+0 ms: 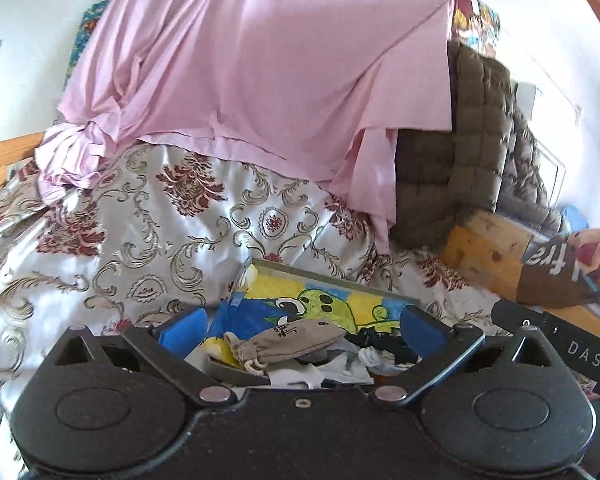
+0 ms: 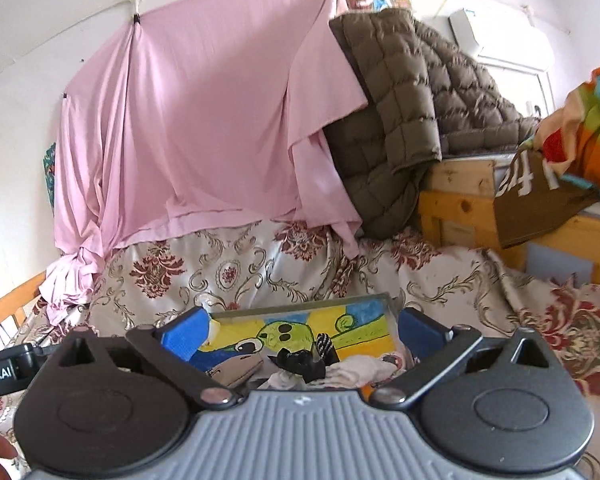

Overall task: Organize soft objects
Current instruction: 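Move both open grippers away from the tray back over the remaining pile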

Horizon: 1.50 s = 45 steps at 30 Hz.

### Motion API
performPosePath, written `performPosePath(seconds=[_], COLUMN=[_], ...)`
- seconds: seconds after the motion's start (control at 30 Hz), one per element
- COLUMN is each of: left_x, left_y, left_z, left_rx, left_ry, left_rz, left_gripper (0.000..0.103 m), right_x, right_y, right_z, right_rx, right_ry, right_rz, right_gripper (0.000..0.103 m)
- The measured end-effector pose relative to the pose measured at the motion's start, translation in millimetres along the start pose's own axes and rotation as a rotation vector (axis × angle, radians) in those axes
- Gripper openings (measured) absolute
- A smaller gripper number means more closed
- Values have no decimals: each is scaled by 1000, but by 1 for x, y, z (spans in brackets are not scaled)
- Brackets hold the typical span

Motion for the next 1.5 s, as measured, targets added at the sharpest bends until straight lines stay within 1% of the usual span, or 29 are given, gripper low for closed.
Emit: performPosePath(seconds=[0.13,0.23,0.33,0.4,0.5,0.67,0.77,0.83,1.03,1.23,1.4,1.5], left_x=[-33,-58,-81,-95,-114,-137,-148,-156,-177,-183,-183,-182], left_y=[-4,-7,-13,-19,-29,-44,-49,-51,-49,-42,-37,-36], left_z=[0,3,10,16,29,47,53,57,70,82,92,96], left_rx=[-13,-4,-3,-21,-43,-47,-42,-28,47,131,180,203], left_ry=[34,47,42,35,18,-11,-25,-32,-31,-42,-77,-88], left_rz=[-14,-23,-48,-65,-95,-137,-150,-151,-137,-146,-129,-131], left_gripper=[102,102,102,102,102,102,102,102,102,102,102,102], right_x=[-35,-61,-85,-97,-112,-134,-143,-150,-164,-167,-162,-162], right_y=[-6,-11,-16,-19,-21,-21,-19,-19,-19,-10,-15,-18], right_z=[-1,4,11,15,21,37,47,51,66,83,95,100], right_rx=[-11,-26,-38,-42,-46,-64,-77,-91,-123,-34,-89,-111], right_ry=[15,8,-4,-14,-23,-61,-104,-112,-160,-285,-348,-368], right_rz=[-8,-7,-13,-11,-7,-2,18,27,44,37,54,52], right_gripper=[103,103,103,103,103,103,103,103,103,103,103,103])
Point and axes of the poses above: each gripper's, at about its wrist camera, not at the fingertips, and x roughly the way its jaws point, y to its right, z to its underside, the point moved 5 cm from there along x, roughly the way its jaws point, and after that the axes turned 14 degrees about y, right-handed, at the moved point
